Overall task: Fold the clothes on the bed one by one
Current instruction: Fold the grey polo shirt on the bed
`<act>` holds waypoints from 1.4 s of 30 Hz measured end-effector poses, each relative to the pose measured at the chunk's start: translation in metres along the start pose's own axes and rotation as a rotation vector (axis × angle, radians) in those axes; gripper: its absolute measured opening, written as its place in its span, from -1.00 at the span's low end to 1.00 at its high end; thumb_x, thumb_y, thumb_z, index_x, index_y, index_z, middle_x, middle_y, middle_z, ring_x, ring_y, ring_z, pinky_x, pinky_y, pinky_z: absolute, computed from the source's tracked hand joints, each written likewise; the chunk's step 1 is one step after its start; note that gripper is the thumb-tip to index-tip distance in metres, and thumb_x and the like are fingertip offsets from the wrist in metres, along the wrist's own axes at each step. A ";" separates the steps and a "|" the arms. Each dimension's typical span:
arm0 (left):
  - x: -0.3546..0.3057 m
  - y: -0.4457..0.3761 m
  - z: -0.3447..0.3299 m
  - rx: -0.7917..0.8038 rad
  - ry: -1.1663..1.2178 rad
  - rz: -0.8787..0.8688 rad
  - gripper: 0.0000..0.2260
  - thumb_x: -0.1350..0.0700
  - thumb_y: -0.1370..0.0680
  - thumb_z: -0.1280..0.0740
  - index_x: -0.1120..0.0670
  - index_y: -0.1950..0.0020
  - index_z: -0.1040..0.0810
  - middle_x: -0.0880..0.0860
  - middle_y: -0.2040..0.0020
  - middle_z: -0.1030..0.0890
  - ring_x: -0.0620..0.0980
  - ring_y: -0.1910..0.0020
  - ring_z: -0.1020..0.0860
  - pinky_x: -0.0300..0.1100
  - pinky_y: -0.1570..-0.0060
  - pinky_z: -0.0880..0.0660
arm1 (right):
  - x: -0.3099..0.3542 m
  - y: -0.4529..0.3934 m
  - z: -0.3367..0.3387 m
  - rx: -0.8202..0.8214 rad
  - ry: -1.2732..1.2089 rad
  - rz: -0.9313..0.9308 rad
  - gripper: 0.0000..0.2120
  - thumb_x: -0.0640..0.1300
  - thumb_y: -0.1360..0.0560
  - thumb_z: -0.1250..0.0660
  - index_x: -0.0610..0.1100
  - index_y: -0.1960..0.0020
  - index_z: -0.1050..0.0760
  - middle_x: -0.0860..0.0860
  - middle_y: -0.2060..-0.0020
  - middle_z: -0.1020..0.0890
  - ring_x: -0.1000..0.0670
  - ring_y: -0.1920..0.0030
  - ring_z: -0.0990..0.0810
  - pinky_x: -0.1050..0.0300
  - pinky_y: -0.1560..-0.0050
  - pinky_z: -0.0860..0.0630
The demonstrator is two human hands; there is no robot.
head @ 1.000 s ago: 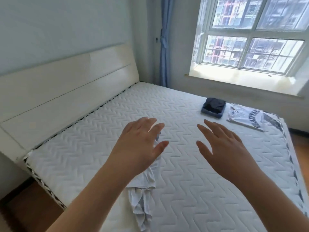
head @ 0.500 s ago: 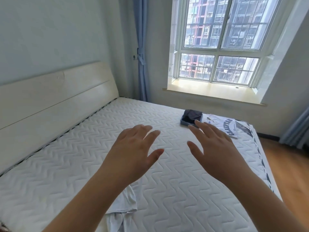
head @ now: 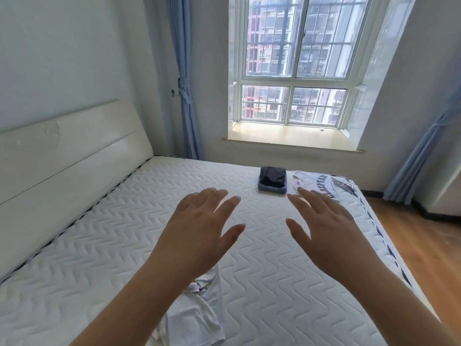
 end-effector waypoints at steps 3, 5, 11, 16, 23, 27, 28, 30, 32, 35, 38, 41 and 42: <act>0.034 0.004 -0.006 0.012 0.038 -0.040 -0.35 -0.34 -0.50 0.23 -0.20 -0.56 -0.10 -0.12 -0.57 -0.17 -0.08 -0.56 -0.10 -0.10 -0.50 -0.01 | 0.038 -0.004 -0.005 0.010 -0.015 -0.038 -0.26 0.33 -0.44 0.37 0.17 -0.57 0.03 0.16 -0.58 0.00 0.07 -0.57 0.01 0.04 -0.54 0.01; 0.049 0.004 -0.013 0.022 0.056 -0.062 -0.34 -0.35 -0.49 0.25 -0.20 -0.56 -0.10 -0.13 -0.57 -0.17 -0.09 -0.56 -0.10 -0.10 -0.51 0.00 | 0.051 -0.003 -0.010 0.016 -0.023 -0.073 -0.25 0.34 -0.42 0.40 0.19 -0.57 0.07 0.17 -0.58 0.03 0.08 -0.57 0.04 0.05 -0.55 0.03; 0.048 0.002 -0.052 0.077 0.126 -0.144 -0.42 -0.35 -0.56 0.17 -0.23 -0.56 -0.04 -0.17 -0.58 -0.11 -0.11 -0.56 -0.04 -0.13 -0.51 0.05 | 0.040 0.019 -0.031 0.068 0.029 -0.200 -0.39 0.31 -0.55 0.25 0.19 -0.57 0.13 0.18 -0.58 0.08 0.09 -0.57 0.10 0.08 -0.53 0.11; 0.019 -0.009 -0.067 0.082 0.172 -0.197 -0.46 -0.31 -0.61 0.07 -0.20 -0.57 -0.07 -0.14 -0.58 -0.14 -0.09 -0.56 -0.07 -0.13 -0.50 0.05 | 0.020 0.026 -0.039 0.072 0.007 -0.228 -0.40 0.29 -0.57 0.20 0.17 -0.58 0.07 0.16 -0.58 0.04 0.08 -0.57 0.07 0.10 -0.51 0.13; 0.011 -0.015 -0.086 0.092 0.156 -0.179 -0.46 -0.30 -0.61 0.10 -0.20 -0.57 -0.07 -0.15 -0.58 -0.15 -0.11 -0.56 -0.05 -0.12 -0.51 0.04 | 0.002 0.011 -0.077 0.109 -0.054 -0.198 -0.33 0.33 -0.50 0.30 0.19 -0.57 0.08 0.16 -0.58 0.05 0.06 -0.58 0.06 0.08 -0.51 0.11; 0.037 -0.004 -0.105 0.121 0.162 -0.136 -0.47 -0.27 -0.61 0.05 -0.15 -0.56 -0.18 -0.11 -0.55 -0.24 -0.08 -0.55 -0.13 -0.10 -0.50 -0.06 | 0.019 0.000 -0.114 0.160 -0.086 -0.144 -0.41 0.29 -0.58 0.19 0.15 -0.58 0.05 0.13 -0.58 0.00 0.05 -0.57 0.02 0.07 -0.53 0.06; 0.047 0.001 -0.112 0.128 0.176 -0.120 -0.48 -0.26 -0.61 0.01 -0.13 -0.55 -0.22 -0.09 -0.53 -0.28 -0.06 -0.54 -0.17 -0.08 -0.49 -0.09 | 0.028 -0.002 -0.125 0.177 -0.095 -0.122 -0.42 0.28 -0.60 0.16 0.14 -0.58 0.04 0.13 -0.58 -0.01 0.05 -0.57 0.01 0.07 -0.53 0.06; 0.068 0.012 -0.127 0.133 0.188 -0.090 -0.51 -0.23 -0.62 -0.09 -0.09 -0.51 -0.31 -0.06 -0.49 -0.36 -0.03 -0.51 -0.26 -0.05 -0.46 -0.17 | 0.047 -0.005 -0.147 0.208 -0.118 -0.093 -0.42 0.26 -0.60 0.13 0.13 -0.58 0.01 0.13 -0.58 -0.04 0.05 -0.57 0.00 0.07 -0.52 0.04; 0.089 0.022 -0.146 0.140 0.192 -0.073 -0.53 -0.20 -0.61 -0.14 -0.06 -0.48 -0.38 -0.04 -0.44 -0.43 0.00 -0.46 -0.34 -0.01 -0.41 -0.28 | 0.065 -0.008 -0.169 0.226 -0.138 -0.080 -0.44 0.24 -0.60 0.11 0.13 -0.57 -0.02 0.13 -0.58 -0.07 0.04 -0.56 -0.02 0.07 -0.51 0.02; 0.117 0.037 -0.183 0.134 0.206 -0.106 -0.56 -0.14 -0.59 -0.19 0.02 -0.40 -0.48 0.03 -0.35 -0.52 0.07 -0.36 -0.47 0.03 -0.31 -0.42 | 0.090 -0.012 -0.211 0.267 -0.154 -0.095 -0.44 0.22 -0.61 0.05 0.10 -0.57 -0.06 0.11 -0.57 -0.12 0.03 -0.55 -0.07 0.05 -0.50 -0.03; 0.148 0.058 -0.235 0.196 0.213 -0.121 -0.53 -0.13 -0.58 -0.12 0.05 -0.39 -0.49 0.06 -0.34 -0.54 0.09 -0.33 -0.50 0.02 -0.29 -0.44 | 0.121 -0.008 -0.262 0.328 -0.190 -0.133 -0.43 0.21 -0.61 0.02 0.08 -0.58 -0.04 0.09 -0.57 -0.11 0.01 -0.55 -0.07 0.03 -0.50 -0.05; 0.173 0.083 -0.293 0.287 0.219 -0.136 -0.52 -0.12 -0.56 -0.11 0.05 -0.39 -0.50 0.06 -0.32 -0.55 0.07 -0.31 -0.51 -0.02 -0.25 -0.45 | 0.153 0.003 -0.315 0.359 -0.250 -0.205 -0.40 0.21 -0.61 0.00 0.07 -0.59 0.02 0.07 -0.58 -0.09 -0.01 -0.55 -0.07 0.02 -0.49 -0.06; 0.179 0.093 -0.312 0.330 0.238 -0.139 -0.52 -0.11 -0.56 -0.12 0.06 -0.39 -0.50 0.07 -0.31 -0.56 0.08 -0.30 -0.52 -0.02 -0.23 -0.46 | 0.163 0.010 -0.334 0.380 -0.261 -0.228 -0.40 0.21 -0.62 -0.01 0.06 -0.59 0.02 0.06 -0.58 -0.09 -0.01 -0.55 -0.07 0.03 -0.49 -0.06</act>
Point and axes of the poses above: each hand's wrist, its own y-axis away from the middle knuckle, its own z-axis out of the back of the hand, x = y × z, the point moved 8 cm from there along -y, towards the middle knuckle
